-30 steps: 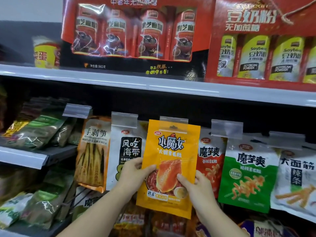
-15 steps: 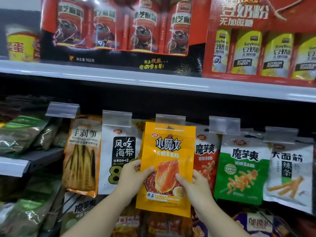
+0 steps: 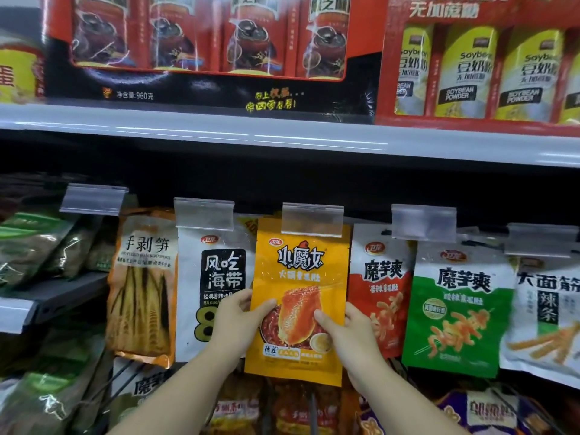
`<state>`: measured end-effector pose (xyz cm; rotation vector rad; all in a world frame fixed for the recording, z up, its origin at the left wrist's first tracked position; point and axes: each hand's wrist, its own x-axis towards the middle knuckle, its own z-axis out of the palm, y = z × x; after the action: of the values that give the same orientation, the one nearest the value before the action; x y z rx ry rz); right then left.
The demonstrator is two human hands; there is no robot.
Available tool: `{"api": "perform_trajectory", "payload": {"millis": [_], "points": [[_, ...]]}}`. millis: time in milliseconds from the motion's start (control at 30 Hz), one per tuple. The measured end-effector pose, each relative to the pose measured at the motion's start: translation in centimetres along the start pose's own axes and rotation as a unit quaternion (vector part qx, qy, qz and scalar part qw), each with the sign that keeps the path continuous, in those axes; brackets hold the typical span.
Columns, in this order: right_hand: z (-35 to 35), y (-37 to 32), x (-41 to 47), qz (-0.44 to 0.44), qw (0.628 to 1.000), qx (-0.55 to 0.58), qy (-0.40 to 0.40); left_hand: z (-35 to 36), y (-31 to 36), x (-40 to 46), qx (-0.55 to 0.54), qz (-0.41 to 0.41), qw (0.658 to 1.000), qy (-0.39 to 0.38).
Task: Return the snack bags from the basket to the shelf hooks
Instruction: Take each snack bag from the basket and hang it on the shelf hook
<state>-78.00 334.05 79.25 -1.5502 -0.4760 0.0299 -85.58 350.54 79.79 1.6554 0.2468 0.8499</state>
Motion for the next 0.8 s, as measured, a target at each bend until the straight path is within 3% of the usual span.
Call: {"api": "perform_trajectory", "payload": {"millis": [267,800], "points": [[0.3,-0.3,0.8,0.011,1.000,-0.018,0.007,0.2,-0.1,1.1,0.013,-0.015,1.000,0.000],[0.5,0.3,-0.8,-0.041,0.967,-0.247,0.049,-2.3,-1.4,-0.8,0.177,0.034,0.983,0.041]]}}
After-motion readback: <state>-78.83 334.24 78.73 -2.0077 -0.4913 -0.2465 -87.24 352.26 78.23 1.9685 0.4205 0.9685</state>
